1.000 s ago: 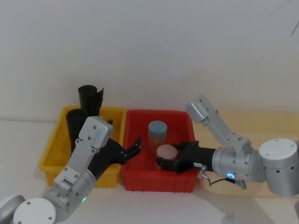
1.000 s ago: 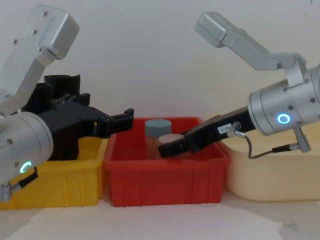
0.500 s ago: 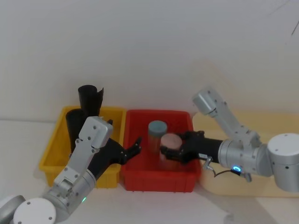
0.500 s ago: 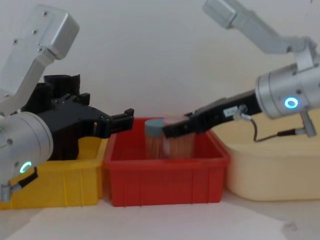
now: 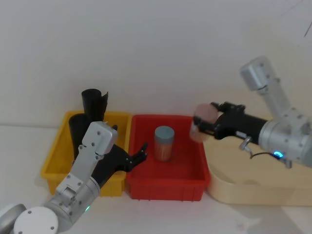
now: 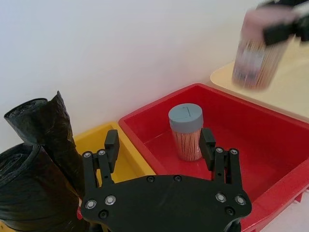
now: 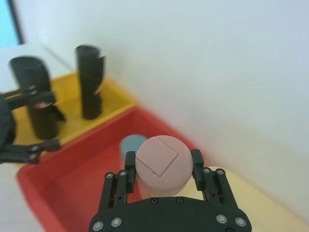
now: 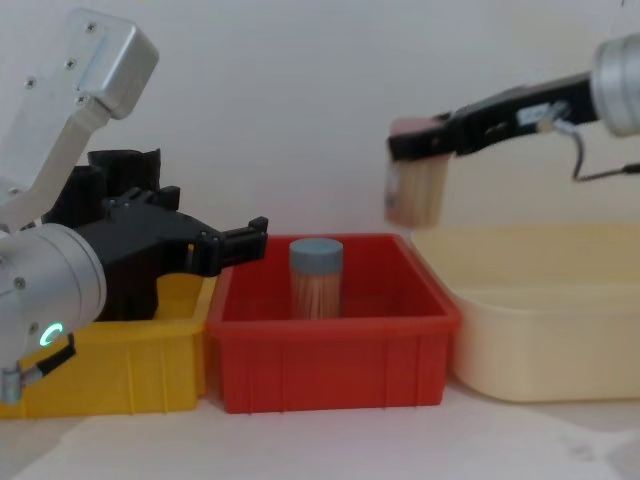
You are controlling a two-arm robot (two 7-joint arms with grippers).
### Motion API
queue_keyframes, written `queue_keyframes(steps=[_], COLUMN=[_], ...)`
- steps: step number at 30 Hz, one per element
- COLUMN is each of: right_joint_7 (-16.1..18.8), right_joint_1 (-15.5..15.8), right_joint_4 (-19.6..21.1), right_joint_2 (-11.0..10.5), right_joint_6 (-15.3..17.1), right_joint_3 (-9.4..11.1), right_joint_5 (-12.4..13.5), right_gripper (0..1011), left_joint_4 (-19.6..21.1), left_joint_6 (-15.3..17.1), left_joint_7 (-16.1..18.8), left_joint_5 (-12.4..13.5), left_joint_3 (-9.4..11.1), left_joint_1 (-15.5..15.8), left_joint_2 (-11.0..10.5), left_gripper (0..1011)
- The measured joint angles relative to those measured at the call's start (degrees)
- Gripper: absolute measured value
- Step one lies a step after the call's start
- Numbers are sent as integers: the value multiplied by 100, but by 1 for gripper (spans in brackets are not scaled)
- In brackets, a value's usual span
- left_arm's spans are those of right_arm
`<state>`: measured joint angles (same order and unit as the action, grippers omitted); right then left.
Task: Pick up the garbage bag with the one hand and transfer it to the other hand.
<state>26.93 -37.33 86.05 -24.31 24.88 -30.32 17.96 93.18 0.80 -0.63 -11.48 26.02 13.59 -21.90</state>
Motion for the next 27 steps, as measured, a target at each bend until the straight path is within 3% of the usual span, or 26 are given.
queue_keyframes(steps=[8, 15, 21, 27], right_joint_7=[-323, -496, -520, -438], right_joint_1=[259, 500, 617, 630], right_joint_4=[419, 595, 576, 393], right_joint_2=[-303, -536, -675, -722], right_joint_6=[39, 254, 448, 536], right_joint_3=[540, 864, 960, 895], right_joint_5=[53, 99, 106, 49], right_gripper=[666, 666, 666, 666], left_joint_4=[0, 0, 0, 0], left_joint_6=[0, 0, 0, 0], left_joint_7=[0, 0, 0, 0], left_joint_5=[0, 0, 0, 0], left_joint_3=[0, 0, 0, 0], left_joint_1=[0, 0, 0, 0], left_joint_2=[0, 0, 0, 0], left_gripper=[1002, 1002, 1002, 1002])
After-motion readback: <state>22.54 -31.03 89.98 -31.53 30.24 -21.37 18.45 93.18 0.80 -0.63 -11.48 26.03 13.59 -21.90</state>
